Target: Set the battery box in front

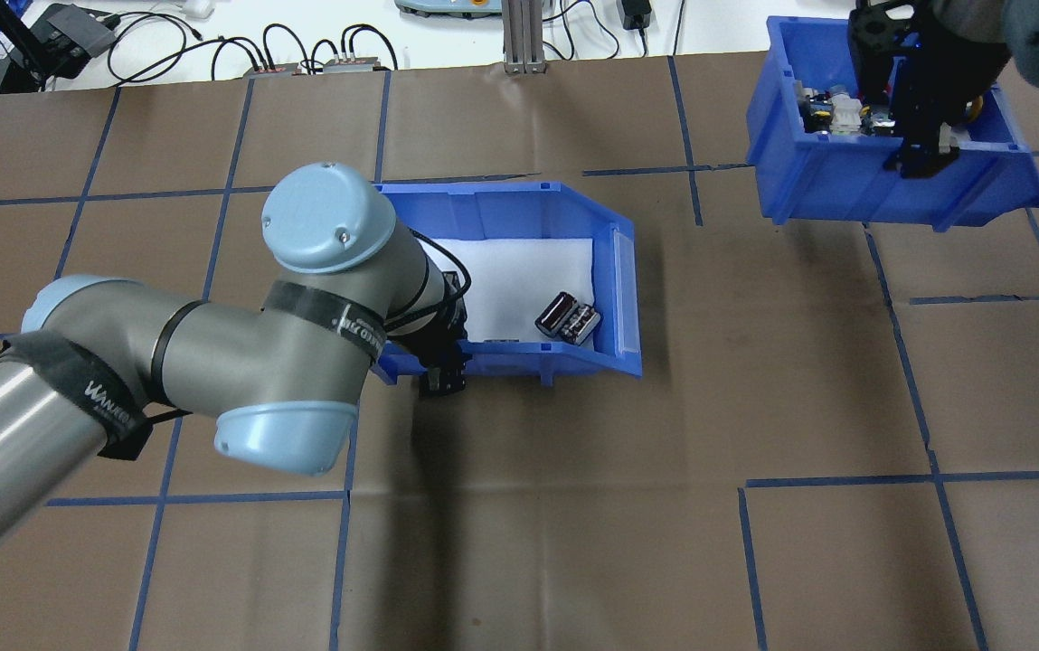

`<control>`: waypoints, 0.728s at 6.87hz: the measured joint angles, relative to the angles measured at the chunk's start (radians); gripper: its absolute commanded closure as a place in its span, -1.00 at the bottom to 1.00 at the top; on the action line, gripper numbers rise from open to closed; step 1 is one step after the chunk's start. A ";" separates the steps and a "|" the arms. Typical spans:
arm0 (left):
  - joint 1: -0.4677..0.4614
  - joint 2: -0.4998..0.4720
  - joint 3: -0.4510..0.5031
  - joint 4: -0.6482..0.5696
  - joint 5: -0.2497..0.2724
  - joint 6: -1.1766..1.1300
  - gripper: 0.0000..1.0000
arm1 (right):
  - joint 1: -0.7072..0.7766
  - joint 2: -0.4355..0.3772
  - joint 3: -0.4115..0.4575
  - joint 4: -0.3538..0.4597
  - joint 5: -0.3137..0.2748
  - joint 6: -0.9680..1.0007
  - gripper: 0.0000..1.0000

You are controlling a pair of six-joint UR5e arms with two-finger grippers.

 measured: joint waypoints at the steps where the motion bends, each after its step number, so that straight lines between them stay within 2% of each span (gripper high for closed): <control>1: 0.002 -0.090 0.101 0.000 -0.002 -0.003 1.00 | -0.011 -0.050 0.093 -0.067 -0.002 -0.027 0.92; 3: -0.002 -0.255 0.287 0.004 -0.011 -0.021 0.99 | -0.016 -0.154 0.252 -0.121 -0.005 -0.051 0.92; 5: -0.007 -0.368 0.398 0.008 -0.014 -0.062 0.97 | -0.015 -0.249 0.352 -0.127 -0.031 -0.095 0.91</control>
